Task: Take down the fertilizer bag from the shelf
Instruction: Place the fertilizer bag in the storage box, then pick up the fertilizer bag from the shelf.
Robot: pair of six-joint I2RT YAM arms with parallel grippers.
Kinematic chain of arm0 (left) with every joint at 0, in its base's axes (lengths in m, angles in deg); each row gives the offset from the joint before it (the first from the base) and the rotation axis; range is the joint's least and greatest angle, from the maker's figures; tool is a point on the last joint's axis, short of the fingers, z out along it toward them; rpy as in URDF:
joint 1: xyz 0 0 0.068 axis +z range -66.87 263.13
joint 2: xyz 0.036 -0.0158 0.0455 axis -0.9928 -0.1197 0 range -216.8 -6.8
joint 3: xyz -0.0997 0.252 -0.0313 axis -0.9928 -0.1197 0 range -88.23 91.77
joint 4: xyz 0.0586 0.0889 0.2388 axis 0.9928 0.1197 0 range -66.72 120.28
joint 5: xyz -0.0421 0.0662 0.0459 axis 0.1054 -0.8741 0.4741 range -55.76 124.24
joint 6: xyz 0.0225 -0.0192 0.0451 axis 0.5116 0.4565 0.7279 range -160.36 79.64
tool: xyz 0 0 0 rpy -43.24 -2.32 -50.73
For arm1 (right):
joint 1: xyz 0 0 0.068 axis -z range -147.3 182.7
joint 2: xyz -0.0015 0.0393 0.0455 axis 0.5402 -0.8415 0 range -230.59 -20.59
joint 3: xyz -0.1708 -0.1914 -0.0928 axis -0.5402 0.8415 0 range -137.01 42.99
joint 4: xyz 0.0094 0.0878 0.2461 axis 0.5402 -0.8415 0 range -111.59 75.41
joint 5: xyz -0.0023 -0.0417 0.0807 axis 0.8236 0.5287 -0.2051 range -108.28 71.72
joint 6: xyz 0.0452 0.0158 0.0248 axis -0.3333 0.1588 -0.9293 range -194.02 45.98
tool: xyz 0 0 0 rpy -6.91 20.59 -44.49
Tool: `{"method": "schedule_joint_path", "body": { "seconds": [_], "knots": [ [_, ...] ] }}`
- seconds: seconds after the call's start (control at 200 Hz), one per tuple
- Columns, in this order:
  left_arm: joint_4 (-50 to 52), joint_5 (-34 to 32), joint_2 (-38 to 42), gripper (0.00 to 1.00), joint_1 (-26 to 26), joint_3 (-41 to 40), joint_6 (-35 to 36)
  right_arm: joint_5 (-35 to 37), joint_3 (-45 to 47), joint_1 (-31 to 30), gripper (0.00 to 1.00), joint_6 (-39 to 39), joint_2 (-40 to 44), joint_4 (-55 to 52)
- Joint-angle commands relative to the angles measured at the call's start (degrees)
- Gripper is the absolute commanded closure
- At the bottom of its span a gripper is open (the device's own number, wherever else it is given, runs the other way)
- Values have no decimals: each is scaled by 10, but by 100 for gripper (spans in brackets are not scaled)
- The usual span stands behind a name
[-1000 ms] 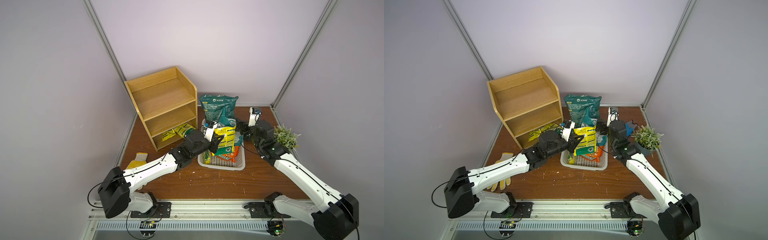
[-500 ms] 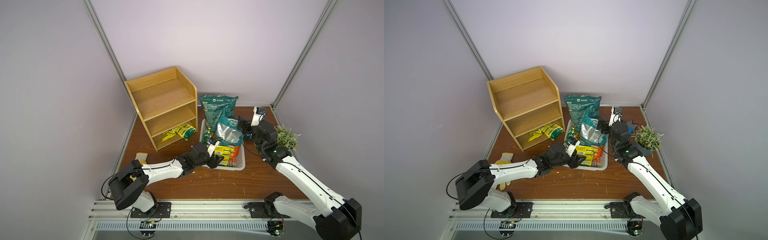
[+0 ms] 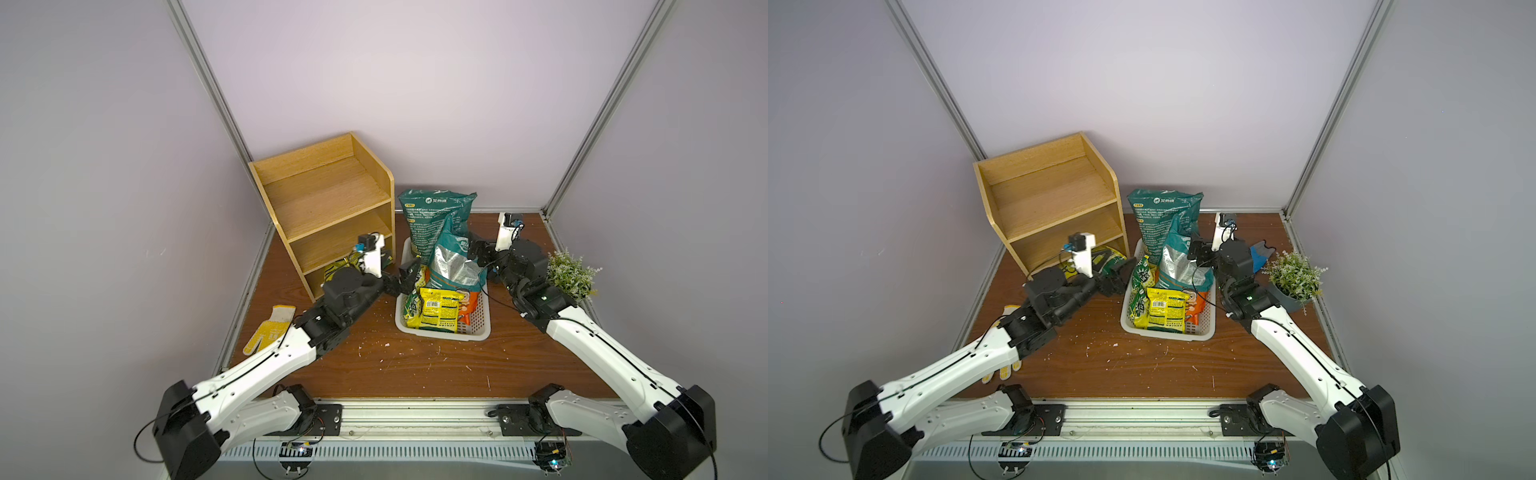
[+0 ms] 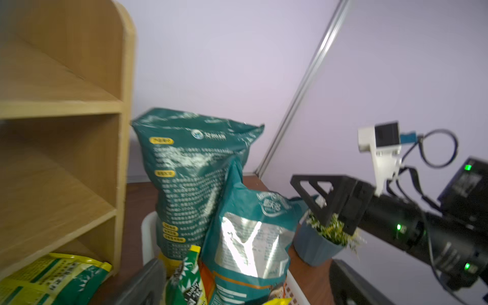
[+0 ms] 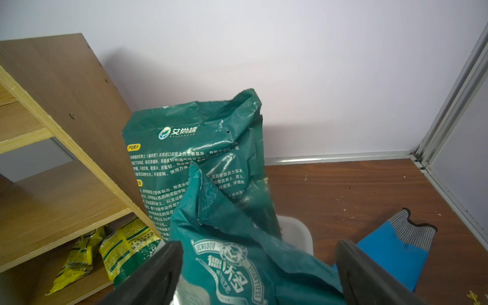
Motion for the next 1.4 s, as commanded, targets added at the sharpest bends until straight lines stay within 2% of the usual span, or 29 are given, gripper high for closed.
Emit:
{"method": "schedule_joint_path", "body": {
  "seconds": [0.0,0.15,0.275,0.47,0.701,0.916,0.936,1.036,1.156,1.331,1.396],
  "knots": [
    [20,-4,33,3,52,-72,-97,-22,-30,-2,3,-8,-3,26],
    [4,43,74,14,114,-174,-222,-28,-40,-3,3,2,-10,19],
    [-51,56,94,23,119,-255,-289,-29,-37,-2,3,0,-9,18],
    [-138,40,53,27,126,-327,-341,-33,-31,-3,3,-13,-8,22],
    [-366,71,-132,30,162,-362,-460,-18,-27,-3,3,-12,7,31],
    [-465,144,-322,38,173,-283,-478,-24,-21,-3,3,-14,10,32],
    [-470,145,-333,38,173,-277,-498,-24,-19,-3,3,-15,10,33],
    [-512,125,-394,42,173,-265,-525,-22,-17,-2,3,-11,13,34],
    [-558,83,-449,52,173,-262,-543,-6,-15,-3,3,-6,15,32],
    [-600,35,-505,52,170,-247,-566,-1,-12,-3,3,-3,14,42],
    [-623,29,-530,55,170,-234,-569,-3,-13,-2,3,-2,13,42]
  ]
}}
